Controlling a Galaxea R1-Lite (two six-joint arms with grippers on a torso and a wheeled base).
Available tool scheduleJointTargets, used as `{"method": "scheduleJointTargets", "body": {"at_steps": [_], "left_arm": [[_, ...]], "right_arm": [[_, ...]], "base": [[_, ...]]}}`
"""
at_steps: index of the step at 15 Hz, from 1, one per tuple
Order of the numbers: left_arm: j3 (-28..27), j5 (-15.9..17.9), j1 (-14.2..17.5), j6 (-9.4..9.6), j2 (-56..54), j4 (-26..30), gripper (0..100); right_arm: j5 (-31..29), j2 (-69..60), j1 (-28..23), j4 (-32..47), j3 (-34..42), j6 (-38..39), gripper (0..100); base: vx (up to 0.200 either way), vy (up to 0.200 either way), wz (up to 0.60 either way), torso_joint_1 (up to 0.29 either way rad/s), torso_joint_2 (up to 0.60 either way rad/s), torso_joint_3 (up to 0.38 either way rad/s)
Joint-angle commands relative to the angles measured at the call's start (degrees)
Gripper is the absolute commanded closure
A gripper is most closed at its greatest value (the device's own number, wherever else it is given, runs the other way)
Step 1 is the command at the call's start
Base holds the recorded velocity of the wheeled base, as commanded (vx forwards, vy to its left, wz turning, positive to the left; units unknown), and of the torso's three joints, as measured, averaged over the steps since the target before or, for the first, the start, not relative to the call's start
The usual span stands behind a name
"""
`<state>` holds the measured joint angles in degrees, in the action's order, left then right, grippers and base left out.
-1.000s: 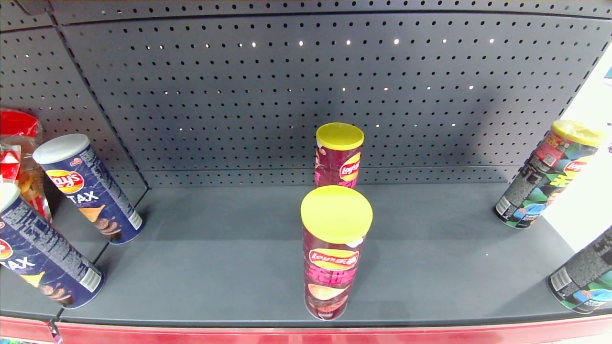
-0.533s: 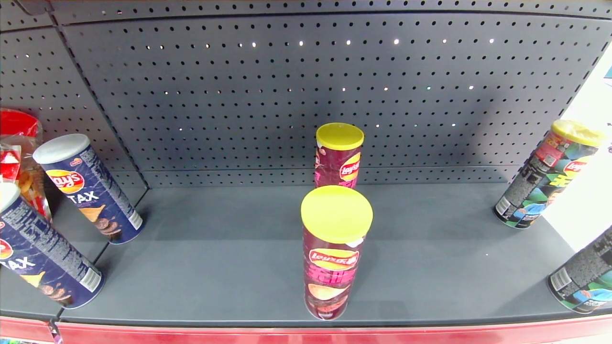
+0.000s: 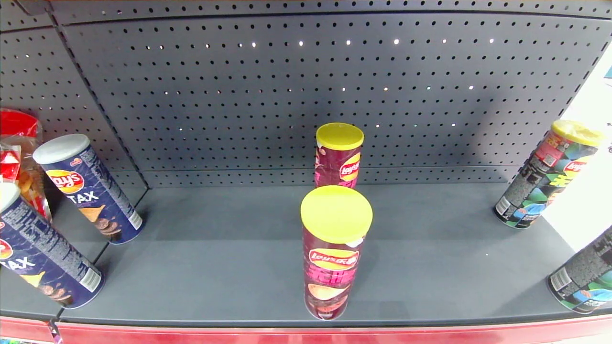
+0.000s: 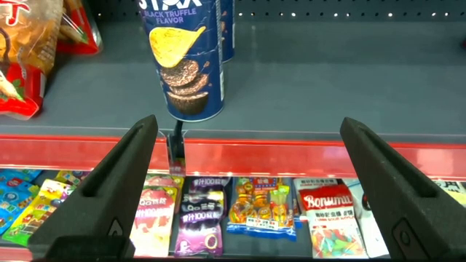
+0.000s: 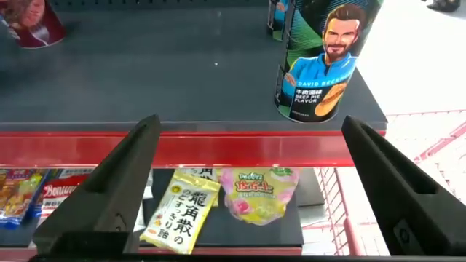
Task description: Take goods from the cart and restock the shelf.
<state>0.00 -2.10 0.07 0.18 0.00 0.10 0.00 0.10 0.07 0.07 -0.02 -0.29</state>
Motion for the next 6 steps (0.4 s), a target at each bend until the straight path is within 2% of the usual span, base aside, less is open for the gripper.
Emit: {"method": "scheduleJointTargets", "body": {"at_steps": [1,6], "left_arm": [[0.0,0.0,0.0,-0.01,0.0,0.0,0],[0.0,0.0,0.0,-0.01,0.0,0.0,0]], "right_arm": [[0.0,0.0,0.0,0.0,0.0,-0.1,0],[-0.5,0.0,0.0,0.0,0.0,-0.1,0]], "base": [[0.000,0.000,0.00,0.000,0.00,0.000],[0.000,0.000,0.00,0.000,0.00,0.000]]}}
